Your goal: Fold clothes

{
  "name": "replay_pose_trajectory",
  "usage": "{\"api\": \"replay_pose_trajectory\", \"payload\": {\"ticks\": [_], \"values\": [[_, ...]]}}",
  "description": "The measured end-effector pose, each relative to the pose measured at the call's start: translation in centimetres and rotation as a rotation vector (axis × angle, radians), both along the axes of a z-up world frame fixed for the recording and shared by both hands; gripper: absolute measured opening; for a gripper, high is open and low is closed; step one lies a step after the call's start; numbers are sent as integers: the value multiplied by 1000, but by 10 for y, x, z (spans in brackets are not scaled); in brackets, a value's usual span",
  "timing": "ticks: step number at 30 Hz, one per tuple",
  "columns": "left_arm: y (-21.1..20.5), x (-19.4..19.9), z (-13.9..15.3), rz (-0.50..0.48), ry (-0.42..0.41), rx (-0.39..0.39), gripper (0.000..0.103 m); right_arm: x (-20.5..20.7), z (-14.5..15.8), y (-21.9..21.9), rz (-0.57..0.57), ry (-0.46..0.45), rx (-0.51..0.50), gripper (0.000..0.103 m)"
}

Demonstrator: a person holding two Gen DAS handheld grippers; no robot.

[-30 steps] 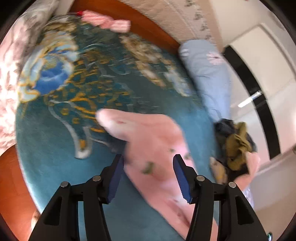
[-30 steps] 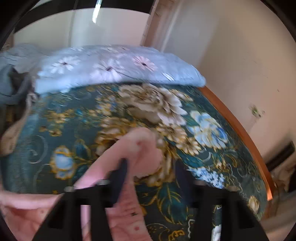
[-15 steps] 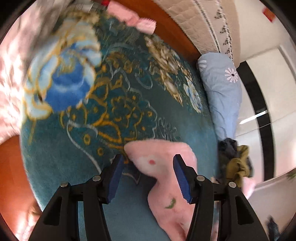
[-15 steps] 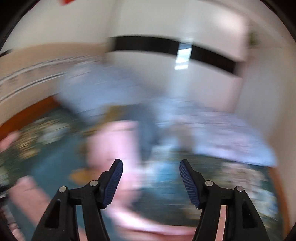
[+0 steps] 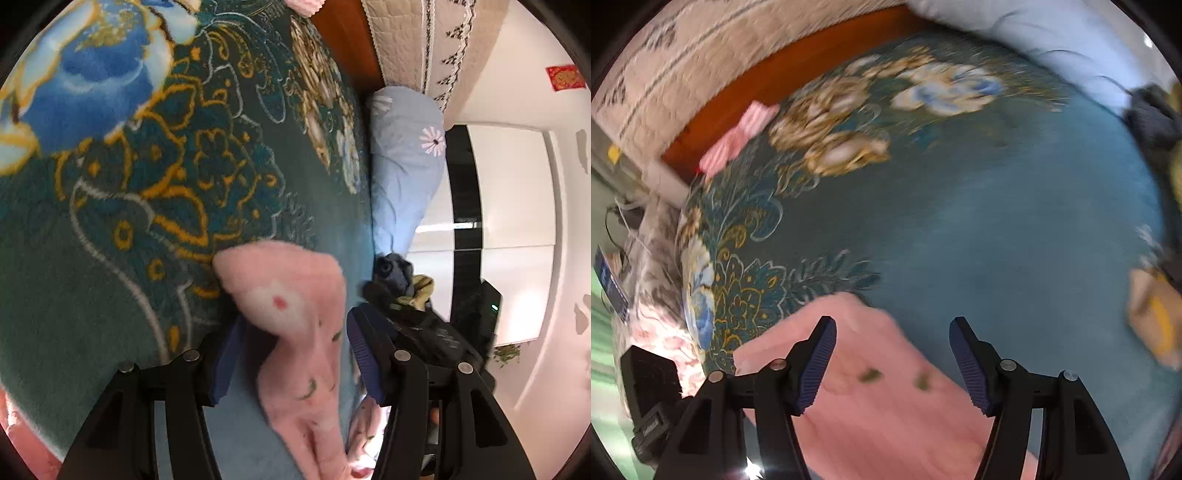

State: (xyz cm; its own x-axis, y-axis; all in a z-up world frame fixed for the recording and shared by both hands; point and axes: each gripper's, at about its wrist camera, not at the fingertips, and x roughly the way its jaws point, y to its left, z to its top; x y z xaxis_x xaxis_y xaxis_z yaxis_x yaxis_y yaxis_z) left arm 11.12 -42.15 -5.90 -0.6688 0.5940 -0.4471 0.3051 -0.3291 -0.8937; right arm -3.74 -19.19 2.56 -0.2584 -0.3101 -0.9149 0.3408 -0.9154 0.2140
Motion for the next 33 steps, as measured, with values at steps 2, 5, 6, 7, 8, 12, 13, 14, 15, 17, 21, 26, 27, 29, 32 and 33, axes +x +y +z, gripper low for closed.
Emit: {"api": "replay_pose_trajectory", "payload": {"ticks": [2,5,6,7,8,12,13,14,15,17,21,26,27,29,32,33], "values": [[2,-3,0,-4,-9,-8,58,-4,-10,-18,44,13,63,67],[5,-8,0,-10,-22,-20,58,-7,-19,-32,81,30,136,64],[6,-9,0,-12,-27,-24,58,-7,-19,-35,91,37,146,61],[6,-11,0,-14,-31,-27,58,-7,-20,-38,102,44,155,50],[6,-12,-1,-11,-30,-22,58,-7,-20,-41,112,50,164,39],[2,-11,-6,-2,-26,15,58,-3,-19,-51,159,84,240,0],[1,-11,-6,2,-24,23,58,-1,-19,-53,171,93,265,0],[0,-10,-7,6,-21,32,58,1,-16,-54,179,109,280,0],[-1,-10,-8,10,-19,40,58,2,-8,-51,175,132,267,0],[-4,-9,-9,17,-14,57,58,2,10,-42,158,165,202,0],[-8,-6,-12,32,-5,91,58,-1,17,-34,155,135,124,5],[-9,-7,-13,42,-1,112,58,2,-4,-44,198,100,130,46],[-9,-7,-13,39,-1,109,58,2,-9,-47,202,91,131,46],[-9,-9,-13,34,-3,104,58,1,-18,-54,210,78,140,46],[-9,-11,-13,29,-4,98,58,-2,-30,-60,193,63,209,24],[-9,-11,-13,27,-4,97,58,-2,-32,-60,182,57,218,18]]}}
